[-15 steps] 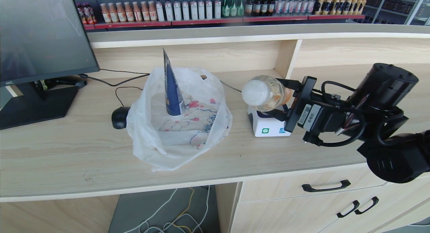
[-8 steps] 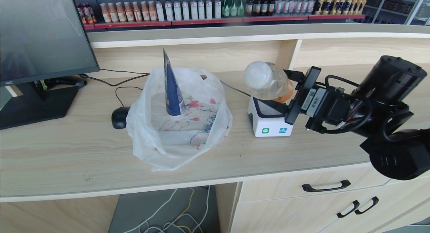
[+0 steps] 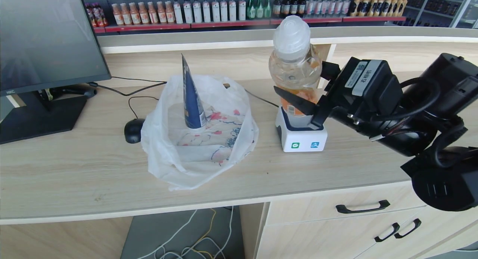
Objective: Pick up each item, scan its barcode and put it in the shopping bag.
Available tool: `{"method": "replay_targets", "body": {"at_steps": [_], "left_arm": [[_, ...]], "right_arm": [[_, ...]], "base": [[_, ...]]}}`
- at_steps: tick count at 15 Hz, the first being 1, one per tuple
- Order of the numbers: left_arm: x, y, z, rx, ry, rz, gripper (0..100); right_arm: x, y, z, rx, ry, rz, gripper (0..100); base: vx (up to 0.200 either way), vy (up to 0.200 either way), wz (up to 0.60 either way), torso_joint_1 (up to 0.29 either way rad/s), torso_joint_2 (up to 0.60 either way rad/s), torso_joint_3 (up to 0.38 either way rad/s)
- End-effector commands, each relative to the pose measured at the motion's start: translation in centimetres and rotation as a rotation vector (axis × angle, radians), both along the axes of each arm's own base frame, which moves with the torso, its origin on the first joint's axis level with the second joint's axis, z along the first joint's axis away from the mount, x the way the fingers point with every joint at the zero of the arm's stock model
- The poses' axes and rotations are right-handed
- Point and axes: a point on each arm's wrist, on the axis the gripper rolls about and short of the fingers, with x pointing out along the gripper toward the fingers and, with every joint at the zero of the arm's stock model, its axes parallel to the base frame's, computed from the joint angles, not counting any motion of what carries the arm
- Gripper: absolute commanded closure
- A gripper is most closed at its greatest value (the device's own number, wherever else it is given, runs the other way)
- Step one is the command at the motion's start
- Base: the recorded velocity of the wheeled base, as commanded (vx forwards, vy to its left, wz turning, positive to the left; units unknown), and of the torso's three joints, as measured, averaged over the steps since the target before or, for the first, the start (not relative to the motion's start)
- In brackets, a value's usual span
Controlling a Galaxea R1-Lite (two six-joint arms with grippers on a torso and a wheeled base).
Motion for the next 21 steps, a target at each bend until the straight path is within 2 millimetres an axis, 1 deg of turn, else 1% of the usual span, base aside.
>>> {"method": "replay_targets", "body": {"at_steps": [1,2,5,6,7,8,10,14,16,17,21], "left_arm": [[0.0,0.0,0.0,0.009,0.000,0.000,0],[0.0,0.0,0.0,0.011,0.000,0.000,0],[0.0,0.0,0.0,0.012,0.000,0.000,0],[0.0,0.0,0.0,0.012,0.000,0.000,0],[0.0,0.0,0.0,0.012,0.000,-0.002,0],[0.0,0.0,0.0,0.012,0.000,0.000,0],[0.0,0.0,0.0,0.011,0.000,0.000,0],[0.0,0.0,0.0,0.005,0.000,0.000,0],[0.0,0.0,0.0,-0.003,0.000,0.000,0],[0.0,0.0,0.0,-0.005,0.000,0.000,0],[0.0,0.0,0.0,-0.005,0.000,0.000,0]], "right_arm": [[-1.1,0.8,-0.2,0.093,0.093,0.011,100],[-1.6,1.1,-0.5,0.156,0.145,0.029,100],[-2.3,0.6,-1.6,0.301,0.278,0.027,100],[-2.4,0.5,-1.8,0.324,0.298,0.020,100],[-2.8,0.0,-2.6,0.459,0.386,-0.033,100],[-2.9,-0.3,-2.8,0.534,0.424,-0.075,100],[-2.8,-0.6,-2.8,0.608,0.444,-0.130,100],[-2.3,-0.4,-2.4,0.653,0.427,-0.150,100],[-2.2,-0.5,-2.3,0.720,0.453,-0.168,100],[-2.2,-0.6,-2.3,0.750,0.458,-0.178,100],[-2.0,-0.6,-2.2,0.758,0.457,-0.181,100]], "base": [[0.000,0.000,0.00,0.000,0.00,0.000],[0.000,0.000,0.00,0.000,0.00,0.000],[0.000,0.000,0.00,0.000,0.00,0.000],[0.000,0.000,0.00,0.000,0.00,0.000],[0.000,0.000,0.00,0.000,0.00,0.000],[0.000,0.000,0.00,0.000,0.00,0.000],[0.000,0.000,0.00,0.000,0.00,0.000],[0.000,0.000,0.00,0.000,0.00,0.000],[0.000,0.000,0.00,0.000,0.00,0.000],[0.000,0.200,0.00,0.002,0.00,-0.007],[0.000,0.200,0.00,0.001,0.00,0.002]]}}
